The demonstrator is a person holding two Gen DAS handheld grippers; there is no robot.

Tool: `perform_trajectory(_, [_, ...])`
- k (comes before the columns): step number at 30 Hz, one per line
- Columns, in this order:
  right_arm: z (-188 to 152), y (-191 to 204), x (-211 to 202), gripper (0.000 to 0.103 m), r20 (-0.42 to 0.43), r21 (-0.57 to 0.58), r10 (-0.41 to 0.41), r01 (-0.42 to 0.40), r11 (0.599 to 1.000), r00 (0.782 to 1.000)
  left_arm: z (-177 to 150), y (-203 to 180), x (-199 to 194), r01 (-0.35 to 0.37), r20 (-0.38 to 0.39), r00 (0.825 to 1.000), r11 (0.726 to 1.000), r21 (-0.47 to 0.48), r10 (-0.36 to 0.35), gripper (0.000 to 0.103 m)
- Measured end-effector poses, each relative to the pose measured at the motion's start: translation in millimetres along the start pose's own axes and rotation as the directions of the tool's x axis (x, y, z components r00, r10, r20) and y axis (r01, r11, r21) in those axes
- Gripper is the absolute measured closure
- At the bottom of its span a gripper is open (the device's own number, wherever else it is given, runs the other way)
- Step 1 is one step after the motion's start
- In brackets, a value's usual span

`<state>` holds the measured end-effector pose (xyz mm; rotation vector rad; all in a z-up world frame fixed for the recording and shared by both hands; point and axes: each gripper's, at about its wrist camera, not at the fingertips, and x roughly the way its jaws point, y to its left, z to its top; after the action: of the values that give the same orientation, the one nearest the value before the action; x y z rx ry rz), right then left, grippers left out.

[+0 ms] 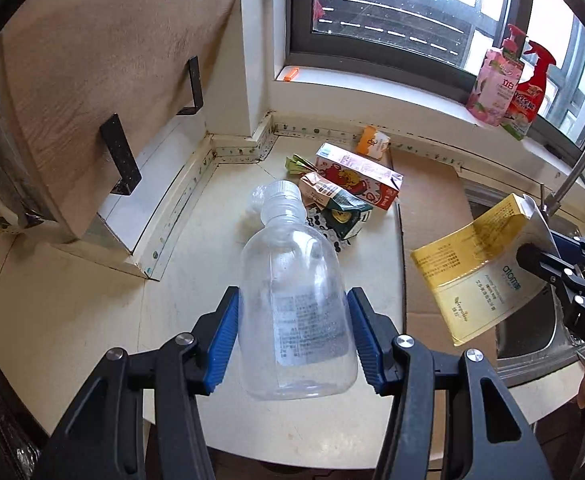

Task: Collect trash
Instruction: 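Carry the bottle and tube with yellow leaflet down over the floor bin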

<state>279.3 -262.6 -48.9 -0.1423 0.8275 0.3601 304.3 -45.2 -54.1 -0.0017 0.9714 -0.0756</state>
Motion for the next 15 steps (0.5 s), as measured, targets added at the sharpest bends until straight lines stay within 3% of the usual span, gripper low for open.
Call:
perform_trajectory(8, [-12, 18, -50, 0.068, 0.051, -0.003, 0.037, -0.037, 0.999, 0.998, -23, -11, -54, -0.012, 0.021, 1.0, 1.0, -0.002, 0.012, 0.051])
perform_trajectory(15, [-28, 36, -90, 0.068, 0.078, -0.035, 0.056, -0.053, 0.998, 0.995, -49, -15, -97, 0.036, 0.028, 0.999, 0.999, -0.022, -0.035, 0.051])
